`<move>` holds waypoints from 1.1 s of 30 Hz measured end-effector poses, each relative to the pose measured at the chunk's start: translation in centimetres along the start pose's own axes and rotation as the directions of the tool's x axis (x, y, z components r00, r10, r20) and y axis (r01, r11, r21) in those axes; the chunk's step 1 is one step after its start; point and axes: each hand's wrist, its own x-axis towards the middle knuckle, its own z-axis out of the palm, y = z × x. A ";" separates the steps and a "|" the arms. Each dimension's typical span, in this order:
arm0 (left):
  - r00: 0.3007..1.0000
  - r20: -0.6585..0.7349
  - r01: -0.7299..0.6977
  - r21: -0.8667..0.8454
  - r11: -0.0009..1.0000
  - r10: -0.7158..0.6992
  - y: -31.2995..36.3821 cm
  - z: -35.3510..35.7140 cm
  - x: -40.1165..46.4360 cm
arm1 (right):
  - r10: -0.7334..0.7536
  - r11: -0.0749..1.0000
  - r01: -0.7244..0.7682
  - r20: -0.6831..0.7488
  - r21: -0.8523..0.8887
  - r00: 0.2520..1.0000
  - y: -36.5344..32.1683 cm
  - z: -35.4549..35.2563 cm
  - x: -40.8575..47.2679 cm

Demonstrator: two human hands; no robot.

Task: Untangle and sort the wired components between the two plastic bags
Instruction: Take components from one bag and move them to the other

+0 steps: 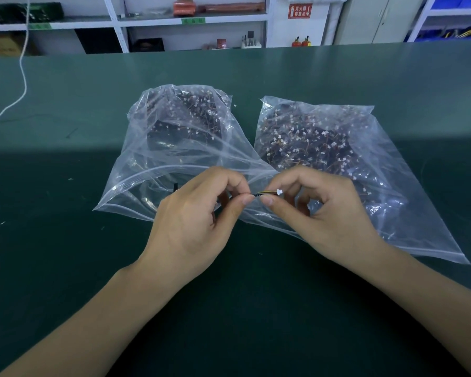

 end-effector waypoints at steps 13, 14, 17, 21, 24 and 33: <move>0.995 -0.094 -0.021 -0.017 1.000 0.019 0.0 -0.3 0.2 | -0.146 0.927 0.187 0.147 -0.325 0.978 0.5 -0.9 0.4; 0.994 -0.106 -0.032 -0.028 0.999 0.029 0.1 -0.3 0.2 | -0.167 0.894 0.228 0.184 -0.387 0.969 0.7 -1.1 0.5; 0.993 -0.100 -0.071 -0.057 0.996 0.065 0.2 -0.5 0.2 | -0.164 0.841 0.255 0.224 -0.476 0.961 1.0 -1.5 0.7; 0.994 -0.009 -0.107 -0.070 0.992 0.107 0.2 -0.3 -0.1 | -0.122 0.915 0.166 0.142 -0.368 0.982 1.3 -1.9 0.7; 0.994 0.022 -0.110 -0.030 0.994 0.110 0.1 0.0 -0.1 | -0.121 0.935 0.147 0.098 -0.321 0.988 1.3 -1.7 0.5; 0.989 -0.028 -0.139 0.088 0.986 0.142 -0.3 0.2 0.1 | -0.177 0.947 0.178 0.028 -0.269 0.984 1.5 -1.8 0.7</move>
